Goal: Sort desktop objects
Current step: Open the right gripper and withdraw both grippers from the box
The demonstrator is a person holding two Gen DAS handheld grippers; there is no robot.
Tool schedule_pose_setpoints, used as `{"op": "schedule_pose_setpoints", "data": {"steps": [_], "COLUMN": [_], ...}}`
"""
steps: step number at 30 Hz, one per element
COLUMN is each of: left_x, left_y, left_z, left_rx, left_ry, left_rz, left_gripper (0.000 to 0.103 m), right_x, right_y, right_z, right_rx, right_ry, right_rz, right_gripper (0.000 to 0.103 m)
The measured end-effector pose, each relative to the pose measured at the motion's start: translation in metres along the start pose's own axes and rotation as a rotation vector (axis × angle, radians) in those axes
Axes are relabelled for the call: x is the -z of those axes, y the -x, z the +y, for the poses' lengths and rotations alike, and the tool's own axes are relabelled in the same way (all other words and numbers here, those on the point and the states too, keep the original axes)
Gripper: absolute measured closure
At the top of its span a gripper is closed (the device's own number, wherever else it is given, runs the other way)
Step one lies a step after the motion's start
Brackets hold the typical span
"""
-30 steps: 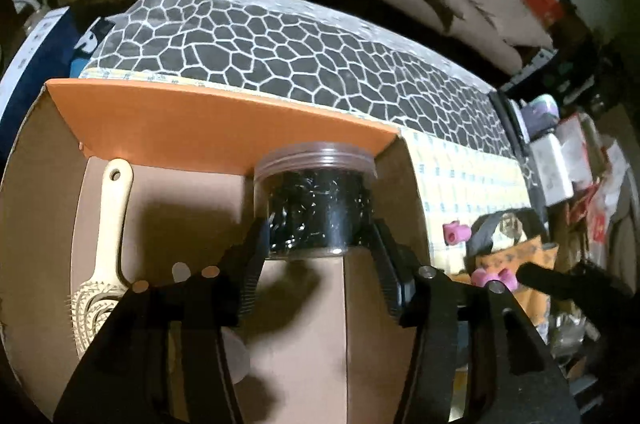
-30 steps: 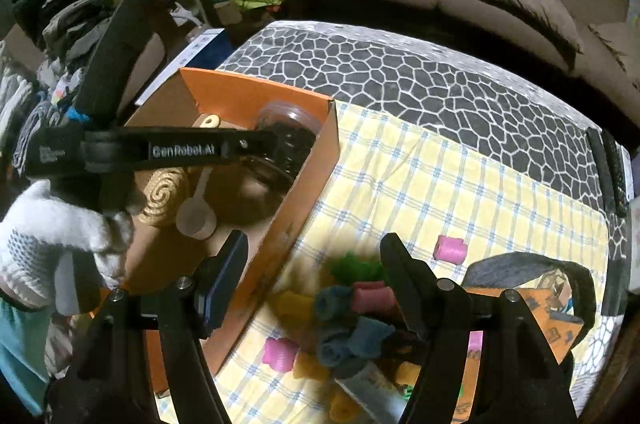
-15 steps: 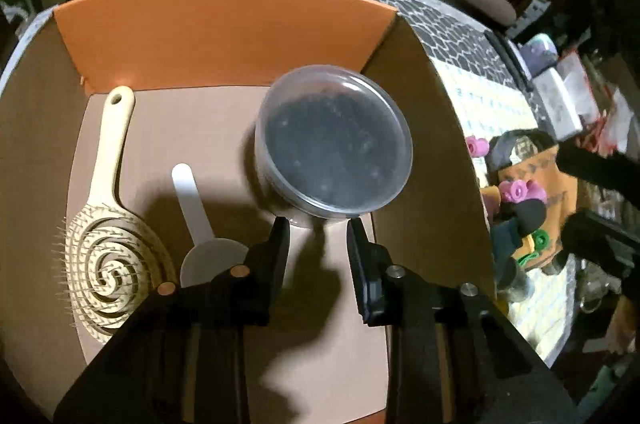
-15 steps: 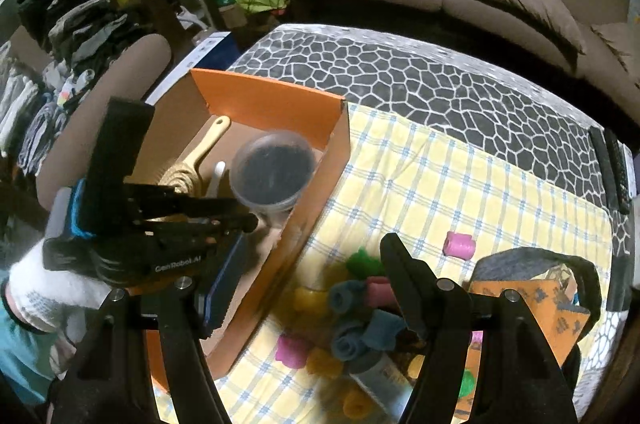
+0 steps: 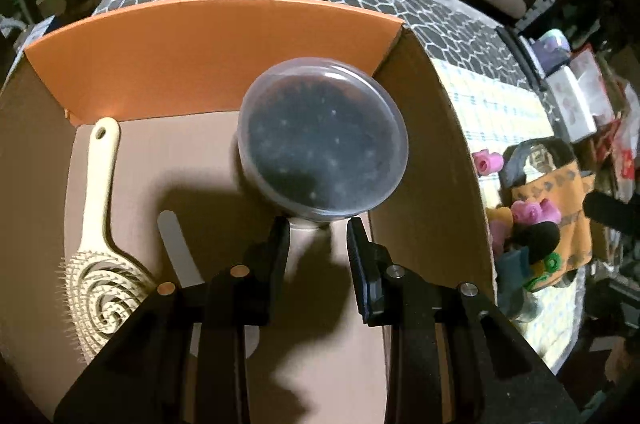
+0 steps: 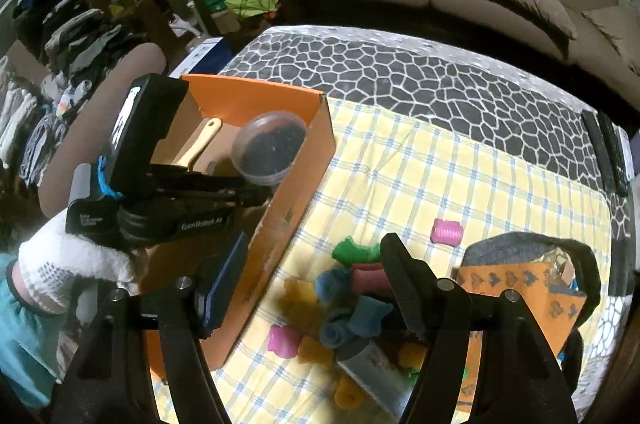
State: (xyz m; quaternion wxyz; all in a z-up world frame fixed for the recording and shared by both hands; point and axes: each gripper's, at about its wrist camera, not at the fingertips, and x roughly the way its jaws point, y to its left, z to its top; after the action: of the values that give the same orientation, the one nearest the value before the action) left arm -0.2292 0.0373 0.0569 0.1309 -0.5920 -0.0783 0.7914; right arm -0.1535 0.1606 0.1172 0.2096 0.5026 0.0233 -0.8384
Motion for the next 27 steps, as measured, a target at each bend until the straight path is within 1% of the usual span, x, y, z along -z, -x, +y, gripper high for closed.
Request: {"op": "schedule_pose_setpoints", "data": {"steps": [2, 3, 4, 5, 7, 9, 11, 15, 19, 21, 22, 23, 24, 27], "left_x": [0.003, 0.007, 0.011, 0.015, 0.025, 0.037, 0.047, 0.07, 0.096, 0.113, 0.12, 0.128, 0.135, 0.152], "left_y": [0.004, 0.011, 0.019, 0.028, 0.045, 0.063, 0.078, 0.109, 0.128, 0.135, 0.139, 0.142, 0.145, 0.15], "left_z": [0.001, 0.001, 0.0, -0.002, -0.004, -0.005, -0.007, -0.008, -0.007, -0.01, -0.01, -0.013, -0.016, -0.029], "left_rx": [0.023, 0.023, 0.029, 0.033, 0.037, 0.041, 0.039, -0.004, -0.026, -0.021, -0.018, -0.01, -0.002, 0.006], "left_ry": [0.012, 0.011, 0.003, -0.004, -0.011, -0.016, -0.02, -0.028, -0.024, -0.022, -0.024, -0.028, -0.032, -0.044], "left_rz": [0.022, 0.014, -0.004, -0.02, -0.046, -0.072, -0.097, -0.152, -0.183, -0.194, -0.199, -0.207, -0.214, -0.226], "left_gripper": [0.068, 0.062, 0.054, 0.049, 0.044, 0.041, 0.04, 0.04, 0.04, 0.032, 0.015, 0.004, 0.003, 0.003], "right_x": [0.004, 0.006, 0.008, 0.011, 0.016, 0.021, 0.027, 0.041, 0.057, 0.067, 0.071, 0.076, 0.079, 0.093], "right_y": [0.003, 0.004, 0.006, 0.008, 0.012, 0.015, 0.018, 0.022, 0.027, 0.031, 0.034, 0.037, 0.04, 0.048], "right_z": [-0.002, -0.003, -0.005, -0.006, -0.007, -0.009, -0.012, -0.012, -0.003, 0.0, 0.002, 0.003, 0.005, 0.007], "right_rx": [-0.006, -0.009, -0.008, 0.002, 0.02, 0.019, 0.016, 0.018, 0.049, 0.055, 0.051, 0.052, 0.055, 0.072], "right_ry": [-0.017, -0.026, -0.034, -0.041, -0.051, -0.072, -0.105, -0.141, -0.138, -0.154, -0.163, -0.171, -0.177, -0.197], "right_rz": [-0.003, -0.004, -0.004, -0.004, -0.005, -0.006, -0.01, 0.003, 0.021, 0.022, 0.019, 0.015, 0.011, 0.004], "right_gripper": [0.032, 0.032, 0.029, 0.024, 0.023, 0.022, 0.02, 0.017, 0.017, 0.017, 0.016, 0.016, 0.015, 0.014]}}
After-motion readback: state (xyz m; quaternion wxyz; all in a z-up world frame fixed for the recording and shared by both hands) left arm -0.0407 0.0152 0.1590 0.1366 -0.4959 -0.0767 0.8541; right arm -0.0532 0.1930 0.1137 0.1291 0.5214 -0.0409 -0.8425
